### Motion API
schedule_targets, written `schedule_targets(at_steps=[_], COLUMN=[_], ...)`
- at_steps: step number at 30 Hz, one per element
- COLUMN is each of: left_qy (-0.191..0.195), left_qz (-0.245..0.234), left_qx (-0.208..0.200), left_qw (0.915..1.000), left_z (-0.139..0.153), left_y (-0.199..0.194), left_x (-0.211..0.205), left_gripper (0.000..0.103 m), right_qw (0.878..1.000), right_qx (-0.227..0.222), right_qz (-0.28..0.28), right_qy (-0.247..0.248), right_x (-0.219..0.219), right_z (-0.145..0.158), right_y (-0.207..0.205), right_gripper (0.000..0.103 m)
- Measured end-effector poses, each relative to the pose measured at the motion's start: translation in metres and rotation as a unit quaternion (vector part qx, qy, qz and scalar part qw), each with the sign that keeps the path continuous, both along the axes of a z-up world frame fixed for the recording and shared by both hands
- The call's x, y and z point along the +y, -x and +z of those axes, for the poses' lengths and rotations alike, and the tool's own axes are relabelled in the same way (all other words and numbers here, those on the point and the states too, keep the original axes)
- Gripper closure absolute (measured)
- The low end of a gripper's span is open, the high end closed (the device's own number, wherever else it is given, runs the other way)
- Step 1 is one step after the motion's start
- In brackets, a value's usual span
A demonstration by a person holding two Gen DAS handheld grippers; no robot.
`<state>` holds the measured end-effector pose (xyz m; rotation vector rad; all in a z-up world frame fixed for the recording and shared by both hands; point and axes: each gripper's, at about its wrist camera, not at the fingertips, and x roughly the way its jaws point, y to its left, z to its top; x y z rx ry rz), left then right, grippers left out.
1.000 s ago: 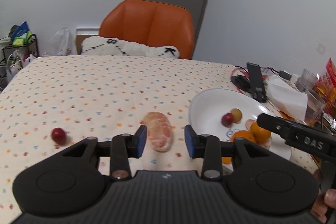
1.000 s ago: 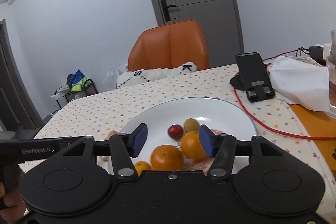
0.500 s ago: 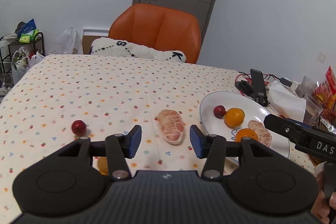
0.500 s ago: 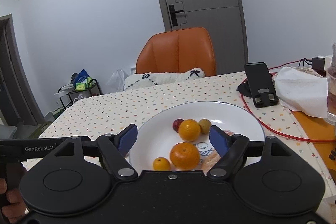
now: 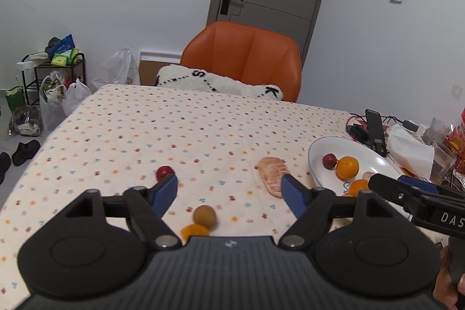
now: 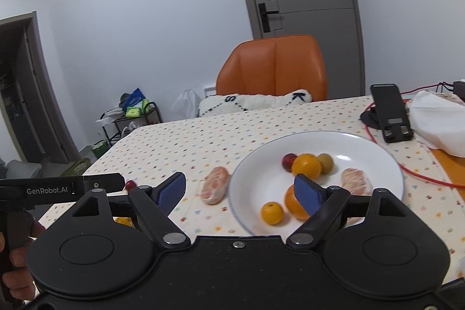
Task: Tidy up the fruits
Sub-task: 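Withdraw both open tools from the plate toward the remaining fruit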
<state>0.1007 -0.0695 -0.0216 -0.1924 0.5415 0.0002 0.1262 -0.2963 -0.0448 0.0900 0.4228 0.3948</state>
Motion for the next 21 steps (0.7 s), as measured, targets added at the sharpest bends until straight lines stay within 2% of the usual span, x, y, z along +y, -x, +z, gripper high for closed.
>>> schedule_targets(at_steps=[7, 14, 21], left_qy=[-0.006, -0.011, -0.003], left_qz=[0.011, 0.019, 0.015], left_qx=[-0.005, 0.003, 0.013], left_qw=[0.9999, 0.9998, 0.9998], left_z=[-0.002, -0.007, -0.018], left_y=[0.016, 0.026, 0.026], left_x=[0.011, 0.019, 0.025], left_gripper=[0.018, 0.018, 0.018], right_qw=[1.0, 0.999, 0.999], right_qx=[0.005, 0.015, 0.026], right_qz=[0.018, 0.035, 0.047], right_qy=[0.003, 0.0, 0.003], right_x=[0.013, 0.024, 0.033], right_z=[-0.005, -0.008, -0.014], right_y=[0.007, 0.01, 0.009], right_gripper=[0.014, 0.004, 0.004])
